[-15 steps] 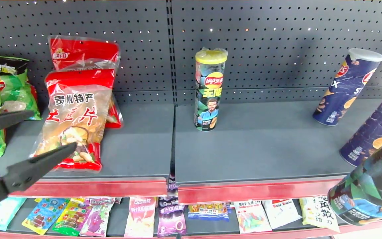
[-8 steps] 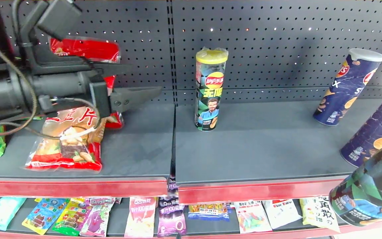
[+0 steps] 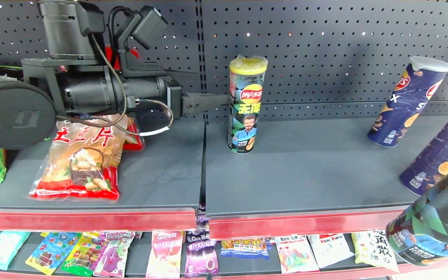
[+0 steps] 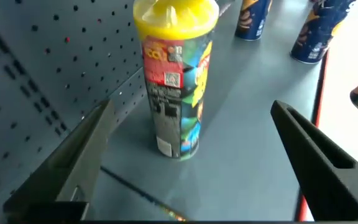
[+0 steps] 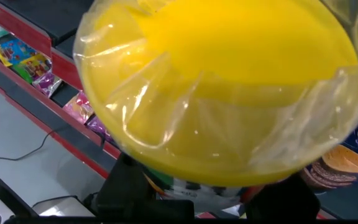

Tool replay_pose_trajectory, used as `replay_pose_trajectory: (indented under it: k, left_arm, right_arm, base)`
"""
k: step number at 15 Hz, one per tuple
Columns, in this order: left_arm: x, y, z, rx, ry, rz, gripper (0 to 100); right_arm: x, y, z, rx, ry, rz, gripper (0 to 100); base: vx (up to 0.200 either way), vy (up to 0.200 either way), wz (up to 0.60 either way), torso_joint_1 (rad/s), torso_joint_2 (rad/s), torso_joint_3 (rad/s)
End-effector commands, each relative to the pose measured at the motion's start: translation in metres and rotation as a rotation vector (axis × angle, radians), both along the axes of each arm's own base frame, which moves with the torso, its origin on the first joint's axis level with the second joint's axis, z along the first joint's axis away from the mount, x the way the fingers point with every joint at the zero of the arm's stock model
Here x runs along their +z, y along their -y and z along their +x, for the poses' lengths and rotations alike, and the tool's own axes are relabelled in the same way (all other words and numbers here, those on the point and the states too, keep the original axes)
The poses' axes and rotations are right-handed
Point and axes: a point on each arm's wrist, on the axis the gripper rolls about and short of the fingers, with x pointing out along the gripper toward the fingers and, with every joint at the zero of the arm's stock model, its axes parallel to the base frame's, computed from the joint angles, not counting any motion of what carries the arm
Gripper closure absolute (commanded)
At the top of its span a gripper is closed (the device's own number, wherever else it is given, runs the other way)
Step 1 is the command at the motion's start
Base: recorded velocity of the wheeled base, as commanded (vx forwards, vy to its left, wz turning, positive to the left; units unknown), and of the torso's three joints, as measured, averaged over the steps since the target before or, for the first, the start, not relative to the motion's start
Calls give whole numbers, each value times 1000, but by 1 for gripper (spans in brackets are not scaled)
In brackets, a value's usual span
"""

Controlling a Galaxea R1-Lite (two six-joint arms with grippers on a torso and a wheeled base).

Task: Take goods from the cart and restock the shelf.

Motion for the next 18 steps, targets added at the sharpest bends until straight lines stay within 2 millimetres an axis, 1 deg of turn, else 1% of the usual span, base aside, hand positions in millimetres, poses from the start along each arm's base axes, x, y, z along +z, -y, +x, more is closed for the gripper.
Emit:
replay_pose_trajectory:
  k: [1, 4, 8, 9, 10, 13, 16, 18]
  left_arm:
    - [-8, 8, 16, -12, -13, 7, 0]
    - [-11, 15, 24, -20, -11, 7, 0]
    - [-15, 25, 45, -22, 30, 24, 0]
    - [-14, 27, 46, -26, 36, 22, 0]
    - [-15, 33, 46, -40, 36, 22, 0]
    - [-20, 40, 55, -38, 35, 22, 0]
    - [-21, 44, 60, -37, 39, 21, 0]
    - [-22, 48, 68, -35, 50, 17, 0]
  right_arm:
    - [0, 0, 0, -2, 0, -1, 100]
    - [-1, 0, 0, -4, -1, -2, 100]
    - [-1, 0, 0, -5, -1, 0, 100]
    - [0, 1, -1, -12, 4, 2, 100]
    - [0, 1, -1, -17, 3, 0, 100]
    - [0, 2, -1, -19, 4, 0, 100]
    - [-1, 2, -1, -21, 3, 0, 100]
    - [-2, 2, -3, -24, 3, 0, 100]
  base:
    - [0, 0, 0, 0, 0, 0]
    - [0, 0, 0, 0, 0, 0]
    - [0, 0, 0, 0, 0, 0]
    - [0, 0, 0, 0, 0, 0]
    - [0, 0, 0, 0, 0, 0]
    - [0, 0, 0, 0, 0, 0]
    - [0, 0, 0, 0, 0, 0]
    - [0, 0, 0, 0, 0, 0]
